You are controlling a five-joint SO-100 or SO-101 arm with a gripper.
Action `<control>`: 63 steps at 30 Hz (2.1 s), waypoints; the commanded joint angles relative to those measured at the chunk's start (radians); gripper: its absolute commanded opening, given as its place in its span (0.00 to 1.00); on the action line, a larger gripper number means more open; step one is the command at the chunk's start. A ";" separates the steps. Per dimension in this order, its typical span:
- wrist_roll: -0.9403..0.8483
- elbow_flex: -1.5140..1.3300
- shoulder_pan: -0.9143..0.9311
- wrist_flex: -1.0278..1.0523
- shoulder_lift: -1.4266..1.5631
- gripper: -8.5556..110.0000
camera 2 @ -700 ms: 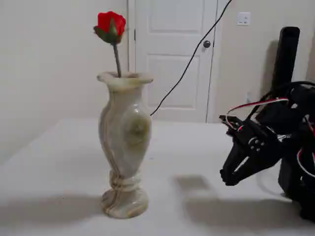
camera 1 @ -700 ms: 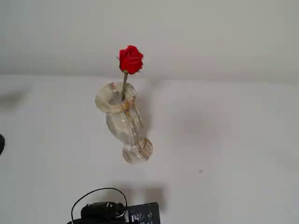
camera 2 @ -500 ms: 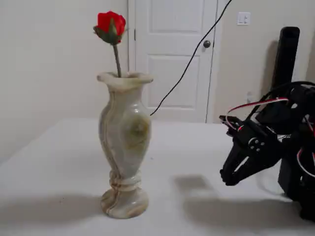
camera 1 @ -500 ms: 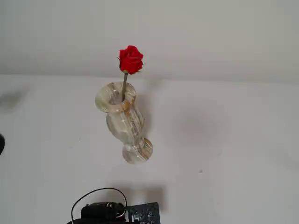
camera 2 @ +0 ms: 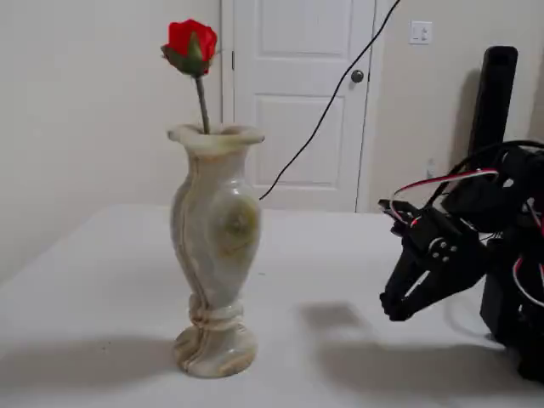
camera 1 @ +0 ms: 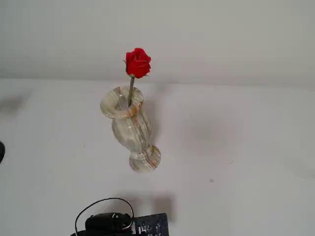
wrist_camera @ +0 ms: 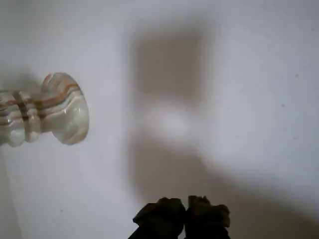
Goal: Pick up rose from vase and place it onto the table
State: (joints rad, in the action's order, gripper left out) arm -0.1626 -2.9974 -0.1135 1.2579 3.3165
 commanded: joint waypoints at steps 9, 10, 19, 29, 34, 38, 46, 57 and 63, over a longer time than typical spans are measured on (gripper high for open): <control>0.008 -0.002 -0.006 0.002 0.008 0.08; 0.008 -0.002 -0.006 0.002 0.008 0.08; 0.008 -0.002 -0.006 0.002 0.008 0.08; -0.091 -0.002 -0.109 0.005 0.008 0.07; -0.463 -0.015 -0.166 -0.057 0.008 0.09; -0.775 0.069 -0.084 -0.176 0.008 0.18; -1.104 0.413 0.008 -0.468 -0.167 0.26; -1.164 1.135 0.072 -0.681 -0.914 0.27; -1.131 1.373 0.067 -0.692 -1.172 0.27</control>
State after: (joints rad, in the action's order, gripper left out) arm -1.3162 -1.8392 -0.0537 0.5983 2.3086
